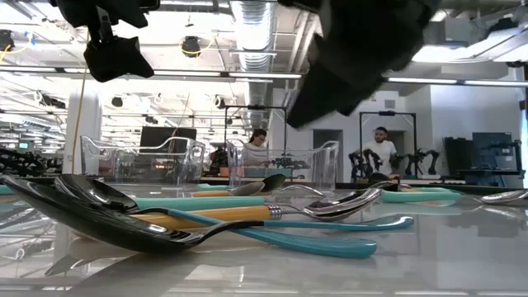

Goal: Sort silverware by color (type)
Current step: Put the blue spoon into the bottom transparent bin

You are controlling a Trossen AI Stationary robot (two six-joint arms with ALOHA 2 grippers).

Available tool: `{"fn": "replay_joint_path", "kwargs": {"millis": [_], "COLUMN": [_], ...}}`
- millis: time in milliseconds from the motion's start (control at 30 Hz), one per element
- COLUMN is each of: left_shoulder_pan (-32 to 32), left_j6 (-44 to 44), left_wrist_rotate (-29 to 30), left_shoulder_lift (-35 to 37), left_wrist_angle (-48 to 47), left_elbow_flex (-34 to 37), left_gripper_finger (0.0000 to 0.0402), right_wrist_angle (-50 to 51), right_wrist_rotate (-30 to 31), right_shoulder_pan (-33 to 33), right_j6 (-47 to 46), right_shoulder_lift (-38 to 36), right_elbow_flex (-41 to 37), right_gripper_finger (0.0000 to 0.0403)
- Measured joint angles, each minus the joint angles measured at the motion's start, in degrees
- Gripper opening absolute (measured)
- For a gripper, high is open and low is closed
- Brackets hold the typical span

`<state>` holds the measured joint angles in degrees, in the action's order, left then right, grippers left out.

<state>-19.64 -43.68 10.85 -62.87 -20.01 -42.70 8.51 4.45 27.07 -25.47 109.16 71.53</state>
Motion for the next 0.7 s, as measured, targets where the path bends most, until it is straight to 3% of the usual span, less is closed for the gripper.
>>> {"fn": "replay_joint_path", "kwargs": {"millis": [167, 500, 700], "left_shoulder_pan": [0.00, 0.00, 0.00], "left_j6": [0.27, 1.41, 2.10], "left_wrist_rotate": [0.01, 0.11, 0.34], "left_shoulder_lift": [0.00, -0.02, -0.02], "left_wrist_angle": [-0.01, -0.05, -0.04], "left_elbow_flex": [0.00, 0.00, 0.00], "left_gripper_finger": [0.0281, 0.0281, 0.0281], "right_wrist_angle": [-5.41, -6.60, -6.74], "right_wrist_rotate": [-0.20, -0.03, 1.81], "right_shoulder_pan": [0.87, 2.78, 1.76], "right_j6": [4.54, 16.90, 18.50], "right_shoulder_lift": [0.39, 4.40, 7.59], "right_elbow_flex": [0.04, 0.16, 0.18], "right_gripper_finger": [0.0053, 0.0126, 0.0142]}}
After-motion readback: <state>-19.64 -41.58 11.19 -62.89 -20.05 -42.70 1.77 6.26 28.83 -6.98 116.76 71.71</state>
